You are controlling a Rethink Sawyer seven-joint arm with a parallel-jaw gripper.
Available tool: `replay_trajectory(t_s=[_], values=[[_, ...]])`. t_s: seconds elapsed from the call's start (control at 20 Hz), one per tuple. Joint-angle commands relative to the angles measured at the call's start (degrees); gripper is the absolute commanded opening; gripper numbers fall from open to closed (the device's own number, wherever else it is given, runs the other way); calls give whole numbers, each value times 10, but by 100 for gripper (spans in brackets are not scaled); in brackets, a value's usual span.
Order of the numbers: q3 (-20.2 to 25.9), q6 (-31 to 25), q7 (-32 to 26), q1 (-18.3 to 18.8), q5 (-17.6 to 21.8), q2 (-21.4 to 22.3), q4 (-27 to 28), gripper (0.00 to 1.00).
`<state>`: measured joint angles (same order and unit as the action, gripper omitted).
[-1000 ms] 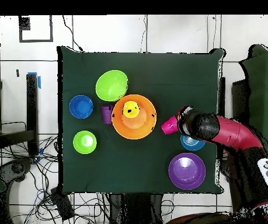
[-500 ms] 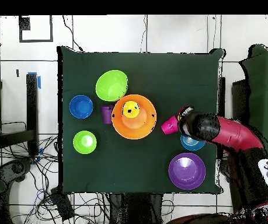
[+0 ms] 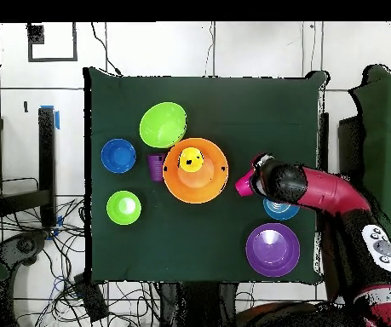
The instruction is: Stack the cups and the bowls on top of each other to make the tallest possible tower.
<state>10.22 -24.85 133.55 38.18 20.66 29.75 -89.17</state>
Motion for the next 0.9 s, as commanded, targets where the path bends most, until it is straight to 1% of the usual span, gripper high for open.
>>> replay_trajectory(t_s=[0.05, 0.2, 0.3, 0.4, 0.7, 0.9], values=[[6, 35, 31, -25, 4, -39, 13, 100], [3, 37, 31, -28, 2, -42, 14, 100], [5, 34, 25, -22, 0, -38, 10, 100], [9, 19, 15, -16, -3, -21, -1, 100], [22, -1, -4, 3, -8, 3, -21, 100], [31, -23, -17, 16, -15, 23, -34, 100]])
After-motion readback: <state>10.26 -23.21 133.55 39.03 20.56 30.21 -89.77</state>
